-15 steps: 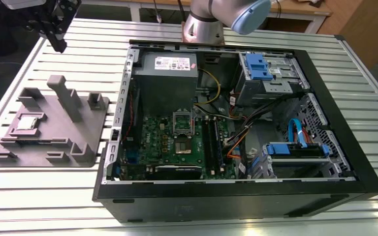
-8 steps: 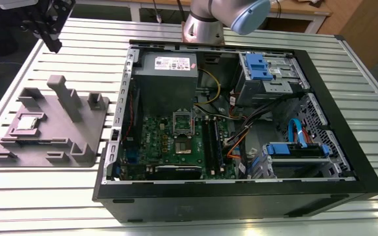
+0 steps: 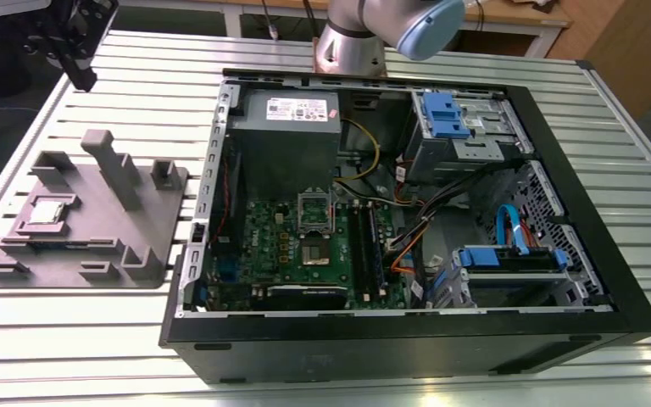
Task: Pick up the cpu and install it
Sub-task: 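Reach for the cpu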
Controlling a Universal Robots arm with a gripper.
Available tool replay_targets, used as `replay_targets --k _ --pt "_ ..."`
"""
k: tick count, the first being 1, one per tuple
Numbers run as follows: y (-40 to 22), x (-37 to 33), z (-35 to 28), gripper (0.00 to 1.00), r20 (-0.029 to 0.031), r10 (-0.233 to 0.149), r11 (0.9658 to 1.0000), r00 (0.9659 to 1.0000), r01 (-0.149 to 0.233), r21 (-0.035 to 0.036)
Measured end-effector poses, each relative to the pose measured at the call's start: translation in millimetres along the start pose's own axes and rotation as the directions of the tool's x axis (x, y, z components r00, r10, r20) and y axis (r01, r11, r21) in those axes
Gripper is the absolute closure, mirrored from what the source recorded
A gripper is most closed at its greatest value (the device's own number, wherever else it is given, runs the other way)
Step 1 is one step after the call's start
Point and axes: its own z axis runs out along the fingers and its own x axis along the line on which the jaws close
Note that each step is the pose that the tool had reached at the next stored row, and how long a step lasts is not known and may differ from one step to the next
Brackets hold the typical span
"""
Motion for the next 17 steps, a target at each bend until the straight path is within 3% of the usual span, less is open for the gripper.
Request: replay_targets --k 9,17 --pt "-1.0 12.0 1.0 0.90 -0.0007 0.000 1.0000 1.0000 0.000 0.0000" --pt "-1.1 13.7 1.0 0.90 -0.0008 0.000 1.0000 1.0000 0.000 0.0001"
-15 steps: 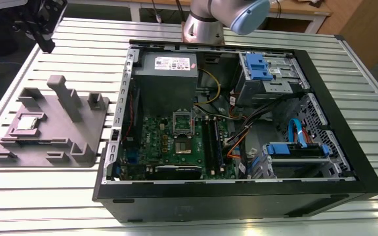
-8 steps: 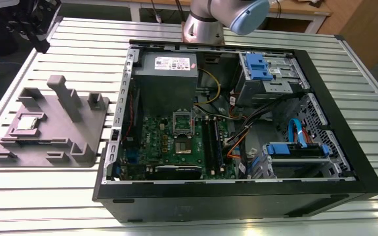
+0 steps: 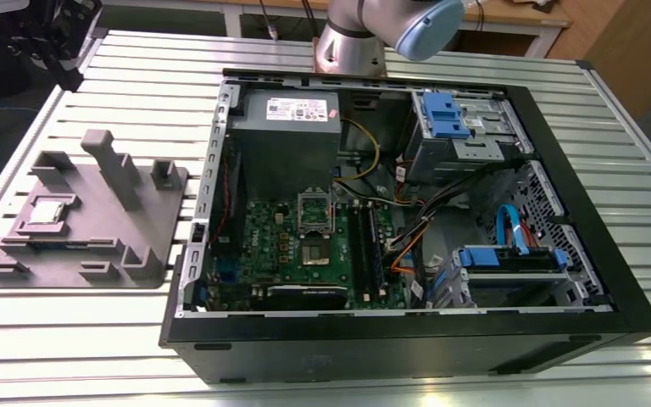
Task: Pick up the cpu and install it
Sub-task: 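Reach for the cpu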
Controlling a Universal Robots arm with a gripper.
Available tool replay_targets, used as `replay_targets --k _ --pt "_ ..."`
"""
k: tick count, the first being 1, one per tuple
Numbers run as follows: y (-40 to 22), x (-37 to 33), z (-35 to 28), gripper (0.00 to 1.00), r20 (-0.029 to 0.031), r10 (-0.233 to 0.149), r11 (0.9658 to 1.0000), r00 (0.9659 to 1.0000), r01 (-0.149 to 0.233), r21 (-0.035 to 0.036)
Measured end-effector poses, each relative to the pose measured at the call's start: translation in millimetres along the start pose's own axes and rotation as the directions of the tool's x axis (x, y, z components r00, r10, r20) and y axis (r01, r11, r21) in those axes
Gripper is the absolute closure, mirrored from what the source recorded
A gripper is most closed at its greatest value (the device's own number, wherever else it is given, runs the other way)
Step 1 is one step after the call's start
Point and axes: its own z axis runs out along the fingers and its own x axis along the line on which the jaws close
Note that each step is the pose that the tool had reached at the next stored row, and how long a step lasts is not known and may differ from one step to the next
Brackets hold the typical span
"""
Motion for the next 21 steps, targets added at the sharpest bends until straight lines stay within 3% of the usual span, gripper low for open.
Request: replay_targets --k 7,14,17,21 --pt "-0.2 1.9 0.9 0.90 0.0000 0.000 1.0000 1.0000 0.000 0.0000" --pt "-2.5 7.2 8.7 0.90 -0.0001 0.000 1.0000 1.0000 0.000 0.0001" --pt "-4.5 12.4 13.4 0.90 0.0001 0.000 1.0000 1.0000 0.000 0.0000" --pt "-8.5 24.9 18.9 0.90 -0.0001 0.000 1.0000 1.0000 0.000 0.0001"
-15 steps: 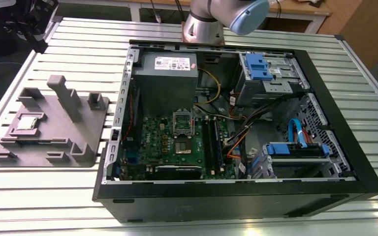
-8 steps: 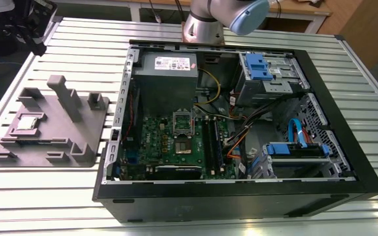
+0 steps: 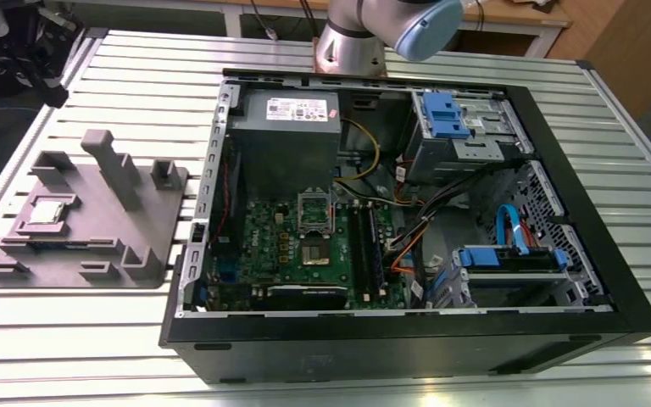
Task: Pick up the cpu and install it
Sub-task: 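Reach for the cpu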
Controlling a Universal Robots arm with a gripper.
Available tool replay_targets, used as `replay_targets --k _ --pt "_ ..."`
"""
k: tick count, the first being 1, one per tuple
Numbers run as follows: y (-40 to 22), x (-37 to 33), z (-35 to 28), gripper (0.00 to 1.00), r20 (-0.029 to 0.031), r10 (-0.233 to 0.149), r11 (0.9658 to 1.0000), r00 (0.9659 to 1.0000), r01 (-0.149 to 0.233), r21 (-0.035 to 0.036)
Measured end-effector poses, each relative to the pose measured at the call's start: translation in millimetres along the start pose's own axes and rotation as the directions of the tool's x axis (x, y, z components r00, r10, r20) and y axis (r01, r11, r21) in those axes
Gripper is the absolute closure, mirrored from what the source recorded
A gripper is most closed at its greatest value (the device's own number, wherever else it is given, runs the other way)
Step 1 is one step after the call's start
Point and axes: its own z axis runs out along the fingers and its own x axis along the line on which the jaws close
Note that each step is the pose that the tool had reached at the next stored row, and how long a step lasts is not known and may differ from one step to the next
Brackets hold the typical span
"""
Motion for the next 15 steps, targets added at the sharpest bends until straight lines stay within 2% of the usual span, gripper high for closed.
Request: replay_targets --k 8,15 --pt "-9.2 25.6 13.1 0.90 0.0000 0.000 1.0000 1.0000 0.000 0.0000" --pt "-19.1 40.0 25.0 0.90 0.0001 0.000 1.0000 1.0000 0.000 -0.0001"
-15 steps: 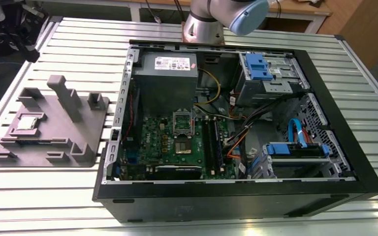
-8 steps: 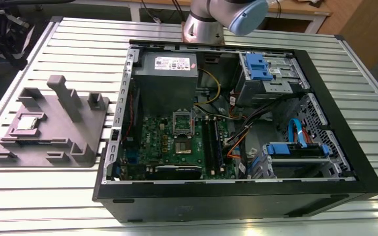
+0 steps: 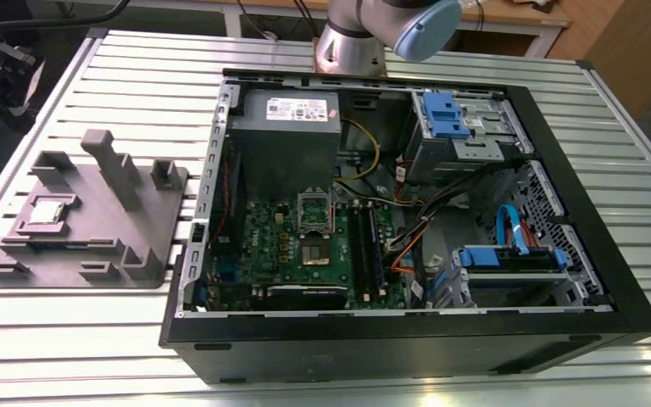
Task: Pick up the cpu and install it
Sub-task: 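Reach for the cpu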
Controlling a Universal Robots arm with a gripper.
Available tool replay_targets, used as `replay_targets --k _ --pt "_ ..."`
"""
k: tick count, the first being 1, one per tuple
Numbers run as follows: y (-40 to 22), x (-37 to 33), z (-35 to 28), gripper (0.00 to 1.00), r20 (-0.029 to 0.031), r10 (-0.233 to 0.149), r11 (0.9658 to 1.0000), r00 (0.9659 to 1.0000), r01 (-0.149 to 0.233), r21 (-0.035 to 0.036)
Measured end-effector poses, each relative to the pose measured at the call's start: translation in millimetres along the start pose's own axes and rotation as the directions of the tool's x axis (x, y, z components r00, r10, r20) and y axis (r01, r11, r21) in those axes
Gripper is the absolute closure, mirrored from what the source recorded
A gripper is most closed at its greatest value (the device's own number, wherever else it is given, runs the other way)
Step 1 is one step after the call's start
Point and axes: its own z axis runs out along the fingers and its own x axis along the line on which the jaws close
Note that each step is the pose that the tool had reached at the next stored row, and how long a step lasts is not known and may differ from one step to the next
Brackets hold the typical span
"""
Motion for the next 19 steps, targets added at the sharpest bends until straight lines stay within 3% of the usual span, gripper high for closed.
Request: replay_targets --k 10,19 --pt "-12.7 15.0 17.0 0.90 -0.0003 0.000 1.0000 1.0000 0.000 0.0001" --pt "-18.3 19.9 33.0 0.90 -0.0007 0.000 1.0000 1.0000 0.000 0.0001"
